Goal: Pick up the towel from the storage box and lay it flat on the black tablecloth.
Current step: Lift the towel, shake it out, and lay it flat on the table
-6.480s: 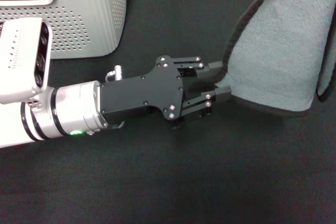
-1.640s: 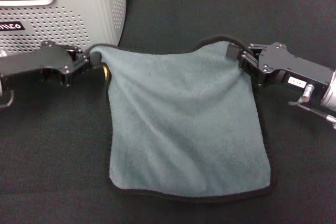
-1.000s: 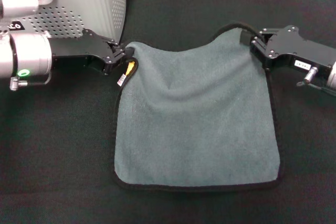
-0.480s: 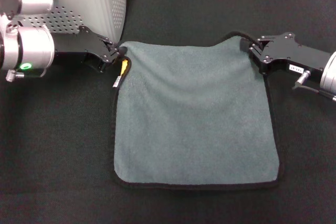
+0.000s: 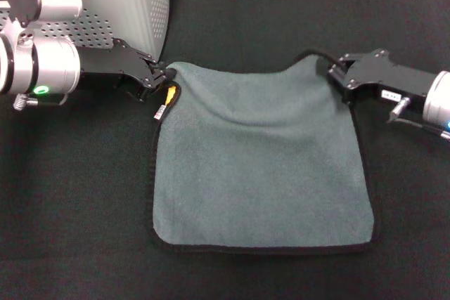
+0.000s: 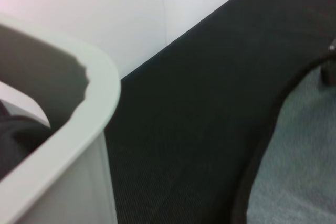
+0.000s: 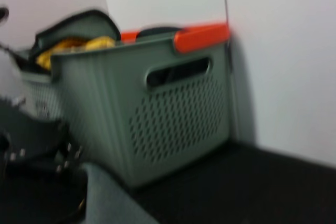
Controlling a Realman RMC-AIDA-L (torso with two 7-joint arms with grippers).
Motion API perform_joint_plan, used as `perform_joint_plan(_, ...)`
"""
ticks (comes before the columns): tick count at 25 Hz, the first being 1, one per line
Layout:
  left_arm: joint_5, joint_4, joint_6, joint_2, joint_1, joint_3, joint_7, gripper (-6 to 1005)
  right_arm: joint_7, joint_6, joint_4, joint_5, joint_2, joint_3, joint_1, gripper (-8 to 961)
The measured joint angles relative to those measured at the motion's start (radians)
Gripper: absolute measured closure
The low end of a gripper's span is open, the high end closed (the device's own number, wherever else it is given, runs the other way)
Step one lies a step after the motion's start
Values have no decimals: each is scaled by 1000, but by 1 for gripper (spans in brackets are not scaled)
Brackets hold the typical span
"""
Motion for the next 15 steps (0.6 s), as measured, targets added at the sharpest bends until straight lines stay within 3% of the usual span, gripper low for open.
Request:
perform_joint_plan(5, -4, 5, 3, 2, -2, -1, -29, 890, 147, 51, -2, -140, -4, -4, 49, 793)
perform_joint_plan(10, -11, 17, 21, 9, 10, -5, -24, 730, 151, 98, -76, -156, 5, 6, -2, 790)
perform_joint_plan(15, -15, 93, 75, 10, 52, -8, -21, 615, 155, 103, -134, -150, -5, 23, -53, 560)
